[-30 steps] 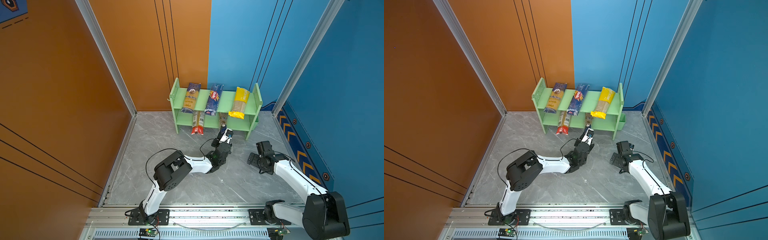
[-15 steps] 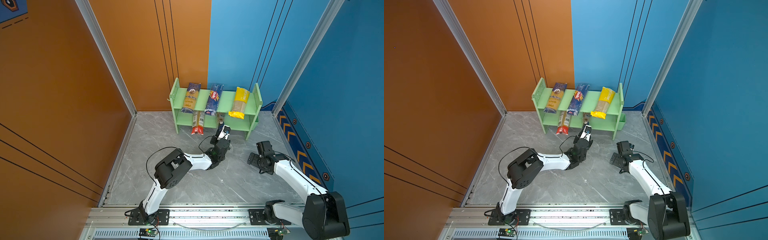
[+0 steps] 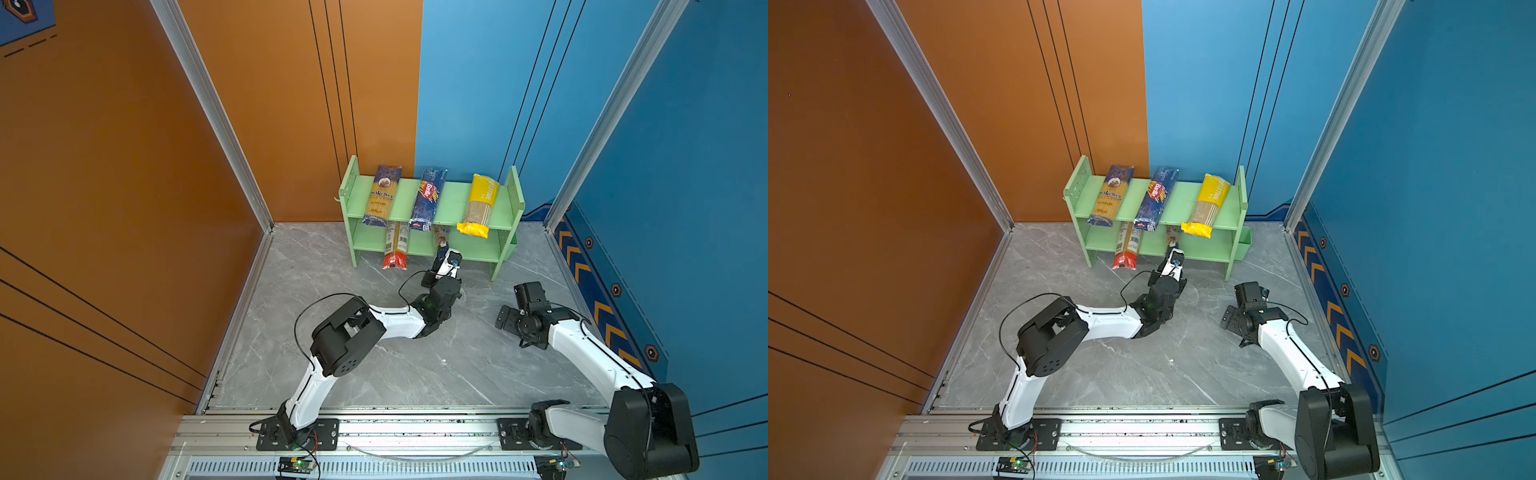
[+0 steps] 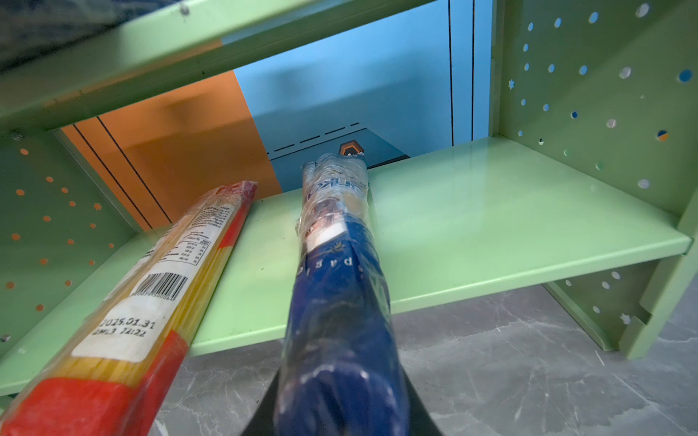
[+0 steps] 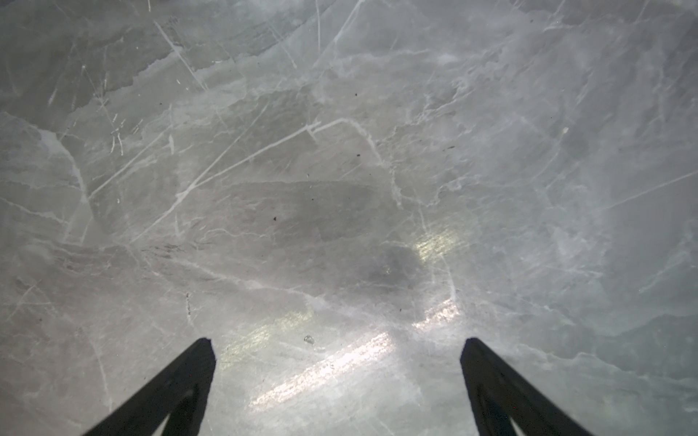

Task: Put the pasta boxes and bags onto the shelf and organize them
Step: 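Push the blue-and-yellow bag onto the lower tier beside the red-and-white bag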

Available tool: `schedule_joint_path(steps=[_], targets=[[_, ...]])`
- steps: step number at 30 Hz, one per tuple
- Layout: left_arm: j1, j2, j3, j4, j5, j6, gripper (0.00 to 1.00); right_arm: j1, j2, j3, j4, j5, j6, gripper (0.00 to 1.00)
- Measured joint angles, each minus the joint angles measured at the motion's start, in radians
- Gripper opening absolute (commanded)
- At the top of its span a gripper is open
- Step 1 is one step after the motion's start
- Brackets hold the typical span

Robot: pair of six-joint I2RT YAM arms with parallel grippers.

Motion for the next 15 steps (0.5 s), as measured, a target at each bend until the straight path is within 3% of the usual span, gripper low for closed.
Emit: schedule_joint_path(steps=[4, 9, 10, 12, 15], targets=[[0.000, 0.000, 0.002, -0.002, 0.000, 0.000, 0.09, -0.005, 0.000, -0.006, 0.000, -0.003, -0.001, 1.00], [0.000, 0.011, 0.015, -0.003, 0.000, 0.004, 0.10, -0.012, 0.000, -0.011, 0.000, -0.003, -0.005, 1.00], [0.000, 0.013, 0.018, -0.003, 0.000, 0.004, 0.16, -0.013, 0.000, -0.014, 0.000, -0.004, -0.005, 1.00], [0.000, 0.014, 0.019, -0.003, 0.000, 0.004, 0.36, -0.015, 0.000, -0.019, 0.000, -0.007, -0.007, 1.00], [0.000, 0.014, 0.023, 0.004, 0.000, 0.008, 0.41, -0.022, -0.001, -0.024, 0.000, -0.010, -0.008, 1.00]])
